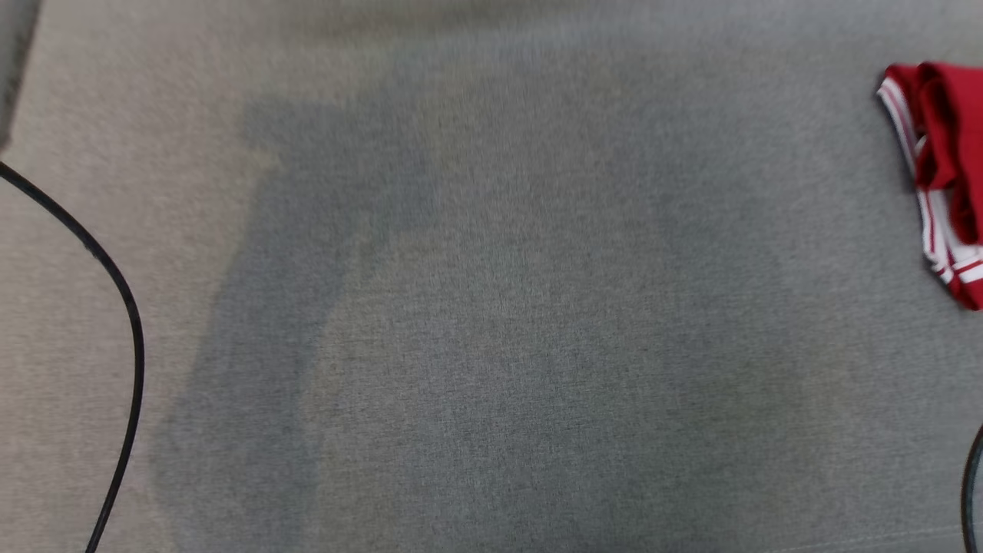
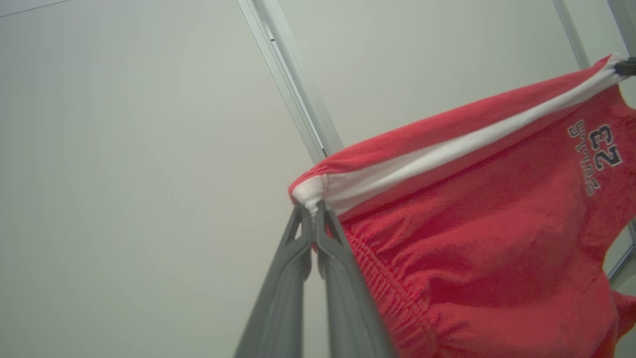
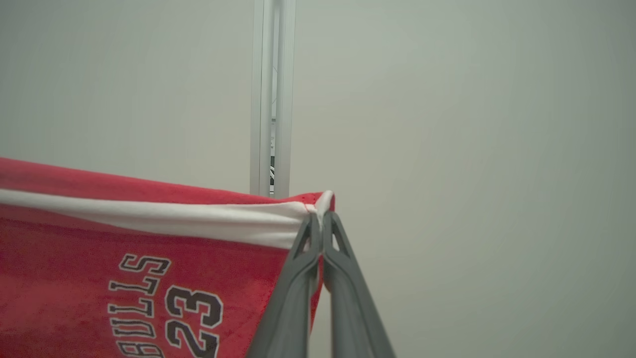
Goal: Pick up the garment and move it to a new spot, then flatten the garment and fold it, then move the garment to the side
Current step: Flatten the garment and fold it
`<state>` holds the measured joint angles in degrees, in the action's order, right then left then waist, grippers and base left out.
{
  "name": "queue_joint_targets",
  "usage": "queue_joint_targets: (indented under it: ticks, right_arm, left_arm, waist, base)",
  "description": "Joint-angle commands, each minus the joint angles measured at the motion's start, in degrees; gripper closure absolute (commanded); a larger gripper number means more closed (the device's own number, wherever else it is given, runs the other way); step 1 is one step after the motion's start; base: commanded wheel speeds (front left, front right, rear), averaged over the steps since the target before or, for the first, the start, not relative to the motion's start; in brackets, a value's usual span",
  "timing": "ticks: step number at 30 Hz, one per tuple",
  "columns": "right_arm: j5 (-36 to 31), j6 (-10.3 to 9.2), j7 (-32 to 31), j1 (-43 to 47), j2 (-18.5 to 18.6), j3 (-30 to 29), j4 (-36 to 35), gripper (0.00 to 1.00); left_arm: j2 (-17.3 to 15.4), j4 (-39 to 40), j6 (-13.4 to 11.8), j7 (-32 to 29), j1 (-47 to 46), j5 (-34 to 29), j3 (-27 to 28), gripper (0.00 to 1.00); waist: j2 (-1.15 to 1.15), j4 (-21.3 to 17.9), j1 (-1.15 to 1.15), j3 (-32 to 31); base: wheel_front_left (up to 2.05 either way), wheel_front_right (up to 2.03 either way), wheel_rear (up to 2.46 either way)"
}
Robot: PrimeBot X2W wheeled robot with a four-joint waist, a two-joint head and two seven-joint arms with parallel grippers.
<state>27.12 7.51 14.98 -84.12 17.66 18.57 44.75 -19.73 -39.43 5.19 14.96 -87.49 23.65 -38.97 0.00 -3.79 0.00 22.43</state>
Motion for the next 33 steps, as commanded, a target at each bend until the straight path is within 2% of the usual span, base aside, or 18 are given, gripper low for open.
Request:
queue_joint_targets:
  ticks: [1, 6, 10, 15, 18, 23, 29, 33]
  right_arm:
    - [-2.79, -0.01, 0.20, -0.64, -1.09, -2.02, -1.12, 1.00]
    - [-6.02, -0.01, 0.21, -0.34, -2.03, -4.26, -2.97, 1.00]
    - [-7.46, 0.00, 0.21, 2.66, -2.30, -4.08, -4.93, 1.00]
    - [-6.12, -0.01, 0.22, 8.95, -0.11, -1.24, -9.16, 1.00]
    - [-4.27, 0.00, 0.23, 14.57, 1.69, -0.09, -12.71, 1.00]
    - [-0.81, -0.01, 0.23, 26.41, 5.62, 1.06, -18.81, 1.00]
    - [1.79, -0.01, 0.23, 43.71, 9.00, -0.70, -24.60, 1.00]
    - [2.28, -0.01, 0.23, 52.98, 8.77, -1.64, -26.28, 1.00]
  left_arm:
    - [0.18, 1.72, -1.36, 0.26, -1.96, -2.03, 2.97, 1.00]
    - [2.18, 4.26, -0.57, 0.17, -0.58, -4.74, 6.44, 1.00]
    - [3.26, 6.67, 1.19, 0.19, 3.28, -7.12, 7.53, 1.00]
    - [3.04, 11.79, 2.25, 0.20, 11.34, -8.74, 6.73, 1.00]
    - [1.83, 16.10, 2.33, 0.19, 17.50, -7.77, 4.87, 1.00]
    - [-2.43, 23.71, 2.21, 0.19, 29.76, -6.28, 3.19, 1.00]
    - [-3.53, 29.16, 2.12, 0.20, 45.15, -9.52, 4.01, 1.00]
    - [-3.83, 31.13, 1.69, 0.20, 54.05, -11.57, 4.40, 1.00]
  waist:
    - [0.00, -1.19, 0.00, 8.61]
    - [0.00, -0.79, 0.00, 12.51]
    - [0.00, 0.03, 0.00, 14.44]
    - [0.00, 0.86, 0.00, 13.84]
    - [0.00, 1.02, 0.00, 12.10]
    - [0.00, 1.06, 0.00, 7.87]
    - [0.00, 2.07, 0.00, 1.62]
    - [0.00, 1.44, 0.00, -2.37]
  base:
    - [0.00, 0.00, 0.00]
    - [0.00, 0.00, 0.00]
    - [0.00, 0.00, 0.00]
    - [0.00, 0.00, 0.00]
    - [0.00, 0.00, 0.00]
    - [0.00, 0.00, 0.00]
    - [0.00, 0.00, 0.00]
    - [0.00, 0.00, 0.00]
